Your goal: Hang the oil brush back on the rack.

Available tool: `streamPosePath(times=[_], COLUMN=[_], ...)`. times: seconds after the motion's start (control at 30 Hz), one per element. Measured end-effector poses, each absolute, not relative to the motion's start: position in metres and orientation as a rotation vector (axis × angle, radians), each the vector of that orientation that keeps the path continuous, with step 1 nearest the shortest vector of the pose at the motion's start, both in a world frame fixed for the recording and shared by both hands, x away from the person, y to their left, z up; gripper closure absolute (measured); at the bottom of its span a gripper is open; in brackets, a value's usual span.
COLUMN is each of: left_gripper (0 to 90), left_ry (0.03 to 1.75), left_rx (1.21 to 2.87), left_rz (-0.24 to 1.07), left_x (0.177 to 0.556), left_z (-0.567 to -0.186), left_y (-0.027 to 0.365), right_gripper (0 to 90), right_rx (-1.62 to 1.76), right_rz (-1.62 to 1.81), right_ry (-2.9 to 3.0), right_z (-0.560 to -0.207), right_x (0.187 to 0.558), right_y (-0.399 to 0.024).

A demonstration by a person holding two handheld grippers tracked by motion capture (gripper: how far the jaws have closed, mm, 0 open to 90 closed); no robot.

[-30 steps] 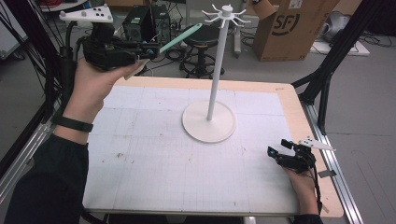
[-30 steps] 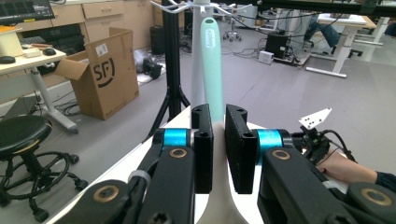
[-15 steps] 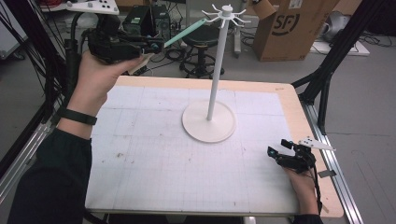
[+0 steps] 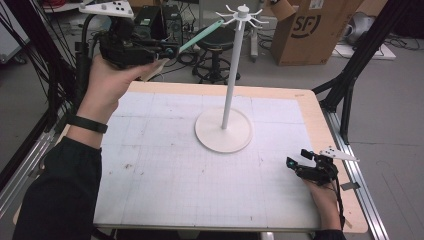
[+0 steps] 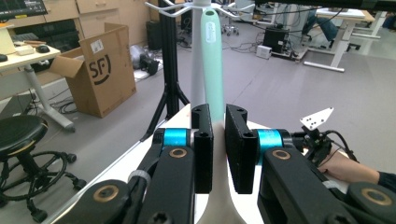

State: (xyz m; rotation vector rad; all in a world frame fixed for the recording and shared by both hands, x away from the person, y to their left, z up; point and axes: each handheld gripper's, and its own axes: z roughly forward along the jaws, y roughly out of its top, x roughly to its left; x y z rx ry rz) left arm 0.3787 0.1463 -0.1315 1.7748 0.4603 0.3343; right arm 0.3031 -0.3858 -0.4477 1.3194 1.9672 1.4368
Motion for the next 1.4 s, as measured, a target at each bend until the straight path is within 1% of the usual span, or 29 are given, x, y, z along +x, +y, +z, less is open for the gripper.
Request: streamPosePath(times=[0.97, 1.0, 1.1, 1.2, 1.23, 1.3, 1.4], left_gripper=[80.8, 78.6, 59.5, 45.8, 42.5, 37.1, 33.1], left_ry=[0.477, 0.480, 0.499, 0.498, 0.494, 0.498, 0.519], left_rx=[1.844, 1.831, 1.821, 1.835, 1.826, 1.827, 1.859], left_rz=[0.334, 0.330, 0.345, 0.396, 0.409, 0.396, 0.415], left_x=[0.390, 0.389, 0.387, 0.380, 0.377, 0.373, 0.368], left_z=[-0.148, -0.148, -0.147, -0.150, -0.153, -0.163, -0.184], left_y=[0.121, 0.121, 0.124, 0.131, 0.135, 0.144, 0.162], right_gripper=[17.2, 17.2, 17.2, 17.2, 17.2, 17.2, 17.2], right_rx=[1.316, 1.316, 1.317, 1.315, 1.315, 1.312, 1.314], right_rz=[1.434, 1.435, 1.434, 1.438, 1.436, 1.436, 1.433], right_ry=[1.968, 1.968, 1.968, 1.969, 1.969, 1.970, 1.969], right_z=[-0.448, -0.448, -0.448, -0.448, -0.448, -0.448, -0.448], right_x=[0.303, 0.303, 0.303, 0.303, 0.303, 0.303, 0.303], right_y=[-0.386, -0.386, -0.386, -0.386, -0.386, -0.386, -0.385])
